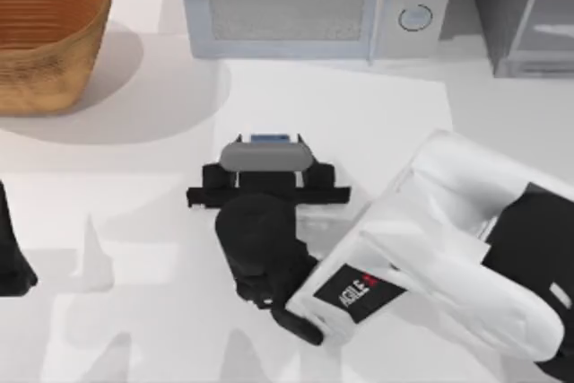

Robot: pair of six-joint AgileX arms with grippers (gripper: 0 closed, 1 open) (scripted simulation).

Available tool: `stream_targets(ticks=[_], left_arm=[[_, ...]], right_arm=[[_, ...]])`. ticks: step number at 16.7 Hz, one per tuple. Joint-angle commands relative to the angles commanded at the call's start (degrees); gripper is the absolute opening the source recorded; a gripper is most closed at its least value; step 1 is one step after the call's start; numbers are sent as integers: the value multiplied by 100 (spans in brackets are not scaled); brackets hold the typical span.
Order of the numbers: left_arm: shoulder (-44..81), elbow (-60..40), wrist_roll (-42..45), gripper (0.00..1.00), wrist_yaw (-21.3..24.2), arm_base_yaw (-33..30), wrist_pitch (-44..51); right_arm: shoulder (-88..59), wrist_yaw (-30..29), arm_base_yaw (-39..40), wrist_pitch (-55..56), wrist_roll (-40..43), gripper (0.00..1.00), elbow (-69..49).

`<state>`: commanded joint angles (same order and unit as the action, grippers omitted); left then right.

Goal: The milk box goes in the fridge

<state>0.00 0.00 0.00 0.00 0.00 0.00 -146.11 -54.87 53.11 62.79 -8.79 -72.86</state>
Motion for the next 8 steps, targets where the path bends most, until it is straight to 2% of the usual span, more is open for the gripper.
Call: stream_targets(ticks=[7, 8], left_arm=[[0, 0, 0, 100, 0, 0, 0], [0, 0, 0, 100, 0, 0, 0]], right_arm=[[0, 0, 0, 0, 0, 2, 0], [0, 0, 0, 0, 0, 0, 0]])
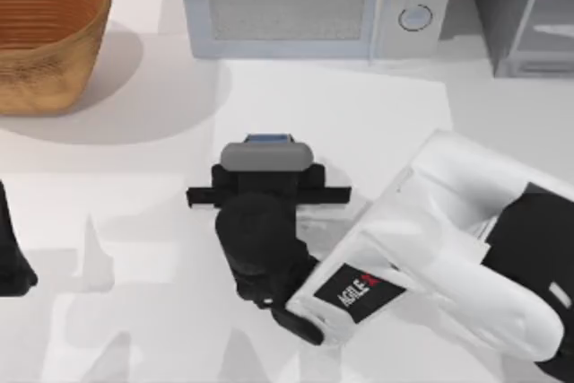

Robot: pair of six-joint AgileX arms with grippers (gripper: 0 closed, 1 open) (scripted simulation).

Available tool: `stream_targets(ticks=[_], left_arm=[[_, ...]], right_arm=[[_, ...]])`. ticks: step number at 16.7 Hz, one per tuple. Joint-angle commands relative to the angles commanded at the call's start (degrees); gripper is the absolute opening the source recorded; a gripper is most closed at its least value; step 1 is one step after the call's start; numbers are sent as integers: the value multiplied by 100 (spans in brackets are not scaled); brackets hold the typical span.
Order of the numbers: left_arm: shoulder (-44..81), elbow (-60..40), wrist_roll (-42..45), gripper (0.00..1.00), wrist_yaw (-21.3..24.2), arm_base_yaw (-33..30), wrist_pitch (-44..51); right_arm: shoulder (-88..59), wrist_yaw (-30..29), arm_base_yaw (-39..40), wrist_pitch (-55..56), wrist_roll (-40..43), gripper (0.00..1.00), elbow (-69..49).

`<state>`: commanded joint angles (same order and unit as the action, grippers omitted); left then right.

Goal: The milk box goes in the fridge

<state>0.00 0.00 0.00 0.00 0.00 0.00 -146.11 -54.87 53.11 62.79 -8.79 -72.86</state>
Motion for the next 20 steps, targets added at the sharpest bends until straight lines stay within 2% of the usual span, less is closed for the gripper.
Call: stream_targets(ticks=[10, 20], left_arm=[[0, 0, 0, 100, 0, 0, 0], [0, 0, 0, 100, 0, 0, 0]], right_arm=[[96, -1, 16, -78, -11, 0, 1], [2151, 18, 9, -2223, -43, 0, -41]])
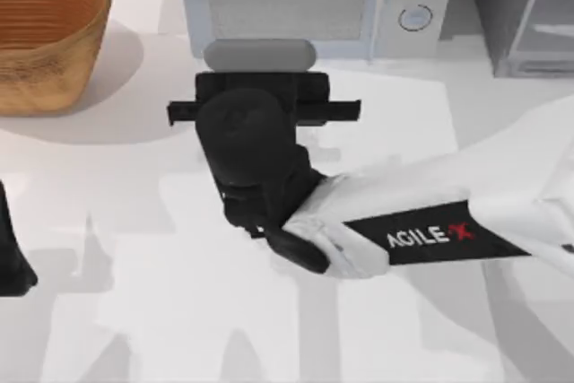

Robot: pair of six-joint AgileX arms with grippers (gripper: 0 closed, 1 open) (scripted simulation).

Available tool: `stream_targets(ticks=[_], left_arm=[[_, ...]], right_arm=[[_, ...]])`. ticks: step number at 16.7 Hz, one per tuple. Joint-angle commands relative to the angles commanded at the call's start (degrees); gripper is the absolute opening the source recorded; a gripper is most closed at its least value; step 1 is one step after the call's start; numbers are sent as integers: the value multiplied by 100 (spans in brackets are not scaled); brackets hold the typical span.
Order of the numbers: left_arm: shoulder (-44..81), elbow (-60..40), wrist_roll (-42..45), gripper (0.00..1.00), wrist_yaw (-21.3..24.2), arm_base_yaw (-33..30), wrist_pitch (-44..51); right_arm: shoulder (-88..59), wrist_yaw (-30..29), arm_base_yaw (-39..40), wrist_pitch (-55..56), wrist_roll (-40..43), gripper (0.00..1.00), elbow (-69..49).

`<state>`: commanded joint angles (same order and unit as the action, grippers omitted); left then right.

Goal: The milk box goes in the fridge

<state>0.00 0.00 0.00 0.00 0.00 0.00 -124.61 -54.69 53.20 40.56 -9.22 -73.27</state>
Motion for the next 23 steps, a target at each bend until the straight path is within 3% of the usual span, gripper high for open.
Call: stream_targets(ticks=[8, 12, 17, 23], left_arm=[[0, 0, 0, 100, 0, 0, 0], [0, 0, 0, 100, 0, 0, 0], [0, 0, 0, 100, 0, 0, 0], [0, 0, 0, 100, 0, 0, 0]], right_arm=[[302, 29, -20, -280, 2, 0, 30], [1042, 344, -360, -498, 180, 0, 478], [3170, 1221, -1229, -926, 601, 0, 1468], [7368, 2845, -2768, -1724, 866, 0, 3331]])
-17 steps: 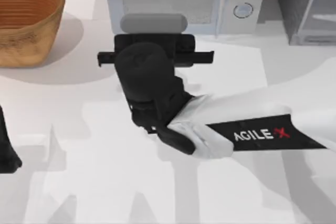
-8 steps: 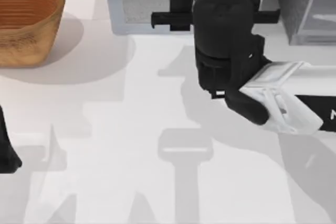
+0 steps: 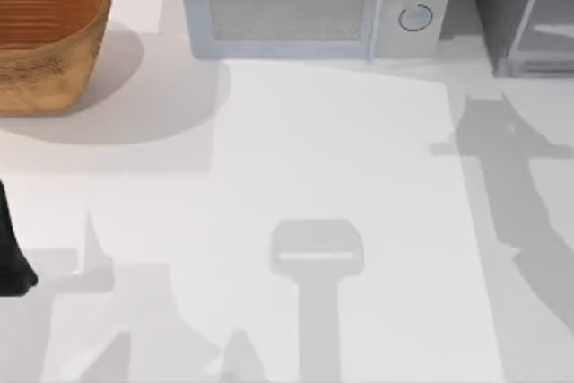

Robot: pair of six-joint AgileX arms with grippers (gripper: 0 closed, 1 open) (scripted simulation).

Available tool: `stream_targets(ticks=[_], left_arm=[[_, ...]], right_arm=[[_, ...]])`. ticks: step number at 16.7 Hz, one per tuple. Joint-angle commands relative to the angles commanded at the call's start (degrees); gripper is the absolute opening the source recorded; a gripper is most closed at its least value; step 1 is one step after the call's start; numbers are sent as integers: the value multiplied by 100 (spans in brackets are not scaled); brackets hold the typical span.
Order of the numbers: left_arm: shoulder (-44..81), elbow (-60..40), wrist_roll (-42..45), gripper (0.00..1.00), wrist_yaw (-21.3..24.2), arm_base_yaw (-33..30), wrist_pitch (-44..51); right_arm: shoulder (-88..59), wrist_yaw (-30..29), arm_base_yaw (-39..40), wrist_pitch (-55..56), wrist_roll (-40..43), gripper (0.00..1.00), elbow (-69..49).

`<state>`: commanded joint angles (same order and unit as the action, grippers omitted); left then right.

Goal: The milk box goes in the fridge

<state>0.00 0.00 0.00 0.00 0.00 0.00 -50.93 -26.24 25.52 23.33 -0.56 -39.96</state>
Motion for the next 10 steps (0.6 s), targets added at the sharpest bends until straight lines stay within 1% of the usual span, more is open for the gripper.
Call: stream_targets(ticks=[3, 5, 8, 10], left_arm=[[0, 0, 0, 100, 0, 0, 0], [0, 0, 0, 100, 0, 0, 0], [0, 0, 0, 100, 0, 0, 0], [0, 0, 0, 100, 0, 0, 0]], right_arm=[[2032, 869, -862, -623, 21, 0, 1178], [3106, 1414, -1403, -1095, 29, 0, 2010], [4286, 2087, -2051, -1753, 41, 0, 3146], [4782, 2408, -2352, -2092, 49, 0, 3662]])
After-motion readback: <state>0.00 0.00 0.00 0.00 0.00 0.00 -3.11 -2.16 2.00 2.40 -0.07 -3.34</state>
